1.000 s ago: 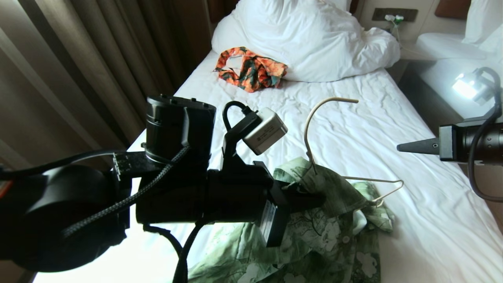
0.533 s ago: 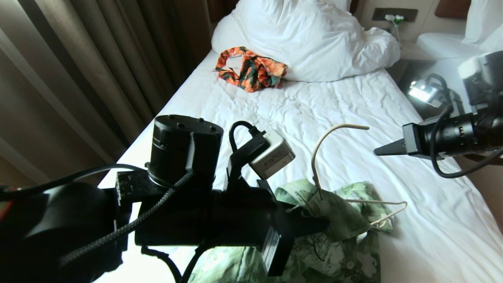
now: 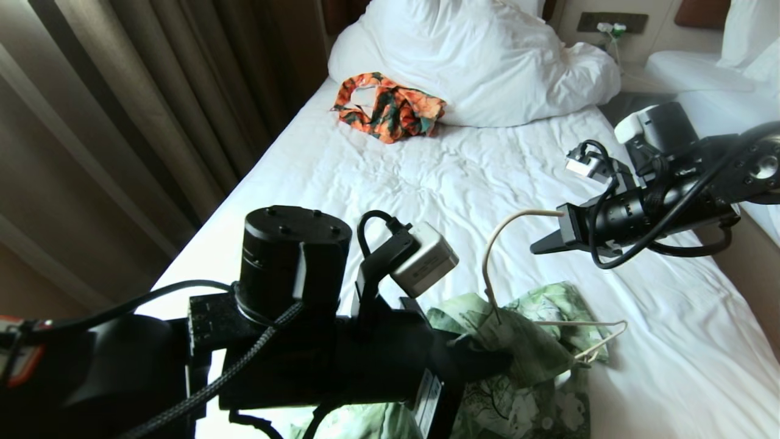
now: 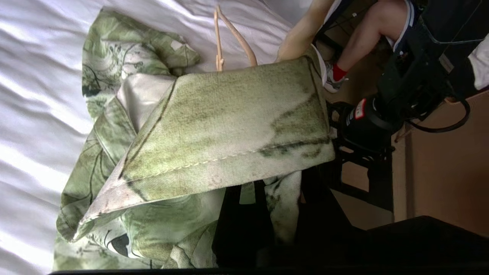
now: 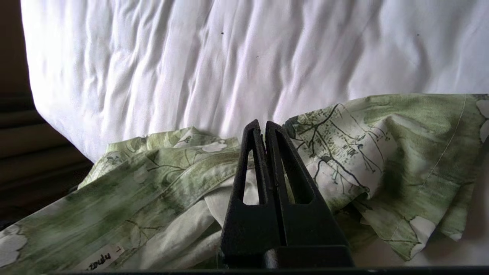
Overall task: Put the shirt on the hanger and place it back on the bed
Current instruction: Hook the other side of the shirt onto the hanger
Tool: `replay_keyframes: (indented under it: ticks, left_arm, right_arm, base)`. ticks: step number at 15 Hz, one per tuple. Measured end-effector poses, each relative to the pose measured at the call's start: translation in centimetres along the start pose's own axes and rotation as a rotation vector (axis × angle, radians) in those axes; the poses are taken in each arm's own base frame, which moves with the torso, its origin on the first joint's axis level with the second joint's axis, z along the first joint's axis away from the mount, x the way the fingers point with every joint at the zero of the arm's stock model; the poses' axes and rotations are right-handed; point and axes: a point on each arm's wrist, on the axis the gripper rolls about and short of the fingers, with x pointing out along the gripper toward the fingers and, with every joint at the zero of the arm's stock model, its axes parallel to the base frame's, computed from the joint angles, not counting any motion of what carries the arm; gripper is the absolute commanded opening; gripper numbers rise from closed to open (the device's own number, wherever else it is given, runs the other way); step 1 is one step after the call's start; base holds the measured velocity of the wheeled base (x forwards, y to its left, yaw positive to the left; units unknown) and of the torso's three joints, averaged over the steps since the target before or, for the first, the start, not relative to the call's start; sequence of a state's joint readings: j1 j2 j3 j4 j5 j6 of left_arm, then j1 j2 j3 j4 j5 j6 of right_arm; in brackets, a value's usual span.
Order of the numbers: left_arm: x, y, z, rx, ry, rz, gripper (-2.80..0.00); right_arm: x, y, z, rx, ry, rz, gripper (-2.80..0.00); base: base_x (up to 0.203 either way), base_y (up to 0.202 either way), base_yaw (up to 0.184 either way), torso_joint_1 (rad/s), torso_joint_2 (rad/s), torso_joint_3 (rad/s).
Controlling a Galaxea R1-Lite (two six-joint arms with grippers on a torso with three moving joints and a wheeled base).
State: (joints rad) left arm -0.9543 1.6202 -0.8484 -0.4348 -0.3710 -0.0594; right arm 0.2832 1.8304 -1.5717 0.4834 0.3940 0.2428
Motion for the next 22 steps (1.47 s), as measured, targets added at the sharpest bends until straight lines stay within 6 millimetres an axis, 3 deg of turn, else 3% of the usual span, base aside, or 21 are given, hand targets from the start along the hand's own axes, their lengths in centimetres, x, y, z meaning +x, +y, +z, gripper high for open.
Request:
replay_keyframes:
  ticks: [9, 17, 18, 22]
  left_arm:
    - [1.3, 2.3, -4.3, -0.105, 0.042, 0.043, -2.8]
    - [2.5, 2.6, -6.5, -0.118, 0.069, 0.032, -2.8]
    - [2.5, 2.5, -6.6, -0.118, 0.073, 0.028, -2.8]
    - [2.5, 2.4, -6.7, -0.115, 0.076, 0.026, -2.8]
  right_arm:
    - [1.6, 1.5, -1.0, -0.017, 0.06, 0.032, -2.8]
    - [5.4, 2.3, -3.5, -0.029, 0.199, 0.037, -2.8]
    - [5.9, 2.4, -3.8, -0.034, 0.213, 0.027, 0.0]
    - [7.0, 2.6, -4.9, -0.057, 0.252, -0.015, 0.0]
  base:
    - [0.0, 0.0, 0.0, 0.0, 0.0, 0.0]
    - [0.0, 0.0, 0.0, 0.0, 0.0, 0.0]
    - [0.0, 0.0, 0.0, 0.0, 0.0, 0.0]
    - [0.0, 0.0, 0.0, 0.0, 0.0, 0.0]
